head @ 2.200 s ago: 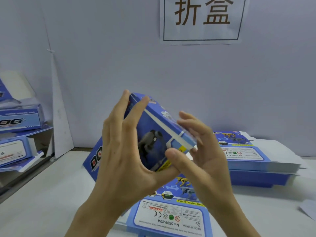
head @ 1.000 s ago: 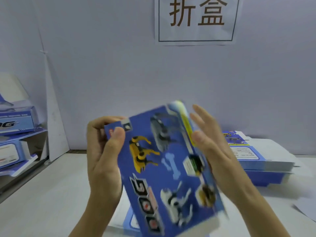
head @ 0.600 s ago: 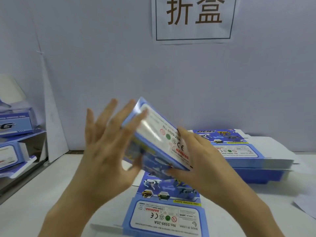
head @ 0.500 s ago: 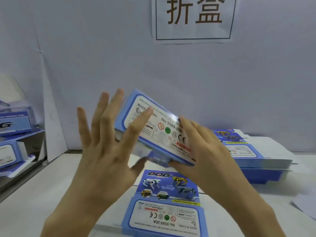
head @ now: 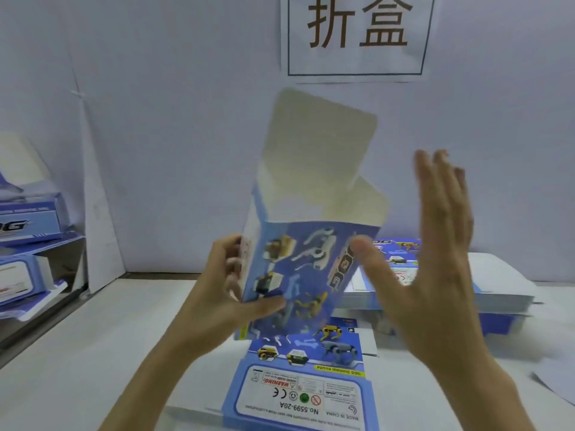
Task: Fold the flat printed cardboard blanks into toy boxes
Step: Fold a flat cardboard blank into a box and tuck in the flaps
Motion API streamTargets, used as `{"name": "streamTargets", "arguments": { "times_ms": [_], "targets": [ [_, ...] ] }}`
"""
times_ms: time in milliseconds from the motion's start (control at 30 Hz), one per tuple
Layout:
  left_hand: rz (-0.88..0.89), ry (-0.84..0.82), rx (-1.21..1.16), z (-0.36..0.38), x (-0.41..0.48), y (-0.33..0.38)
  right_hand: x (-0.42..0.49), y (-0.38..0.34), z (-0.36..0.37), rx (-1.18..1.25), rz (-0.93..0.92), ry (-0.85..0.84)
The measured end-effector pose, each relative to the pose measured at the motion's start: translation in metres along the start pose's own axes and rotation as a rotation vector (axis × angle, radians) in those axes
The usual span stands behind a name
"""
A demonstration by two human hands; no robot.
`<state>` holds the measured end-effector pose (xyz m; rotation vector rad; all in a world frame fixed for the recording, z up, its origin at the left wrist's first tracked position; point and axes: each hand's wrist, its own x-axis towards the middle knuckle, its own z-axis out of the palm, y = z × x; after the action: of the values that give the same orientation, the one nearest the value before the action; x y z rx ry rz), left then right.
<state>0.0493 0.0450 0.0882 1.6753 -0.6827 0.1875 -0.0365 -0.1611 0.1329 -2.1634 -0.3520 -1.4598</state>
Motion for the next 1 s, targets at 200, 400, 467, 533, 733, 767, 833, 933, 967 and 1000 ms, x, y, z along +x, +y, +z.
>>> {"name": "streamTargets", "arguments": {
  "times_ms": [200, 400, 467, 533, 733, 767, 833, 933, 967, 1000],
  "targets": [
    [-0.232, -0.265, 0.075, 0.001, -0.001, -0.031, -0.006, 0.024, 0.012, 0.530, 0.645, -0.303],
    [-0.114, -0.008, 0.178, 0.008, -0.006, 0.009, -0.008, 0.021, 0.026, 0.574, 0.744, -0.334],
    [-0.137, 0.033, 0.011, 0.007, -0.010, 0.023, -0.007, 0.025, 0.025, 0.638, 0.764, -0.361],
    [-0.168, 0.134, -0.034, 0.006, -0.010, 0.029, -0.006, 0.030, 0.023, 0.786, 0.816, -0.450],
    [-0.242, 0.107, -0.164, -0.001, 0.000, 0.021, -0.009, 0.044, 0.029, 1.088, 0.892, -0.481],
    [-0.237, 0.094, -0.234, -0.006, 0.000, 0.016, -0.008, 0.044, 0.031, 1.109, 0.909, -0.466],
    [-0.246, 0.086, -0.411, -0.012, 0.002, 0.006, -0.009, 0.046, 0.033, 1.148, 0.936, -0.426],
    [-0.307, -0.011, -0.484, -0.012, 0.001, -0.005, -0.012, 0.048, 0.032, 1.235, 0.967, -0.399],
    [-0.301, -0.038, -0.465, -0.012, 0.000, -0.010, -0.013, 0.048, 0.032, 1.257, 0.969, -0.400],
    [-0.291, -0.049, -0.445, -0.010, 0.000, -0.013, -0.014, 0.049, 0.031, 1.256, 0.968, -0.396]
  ]
}}
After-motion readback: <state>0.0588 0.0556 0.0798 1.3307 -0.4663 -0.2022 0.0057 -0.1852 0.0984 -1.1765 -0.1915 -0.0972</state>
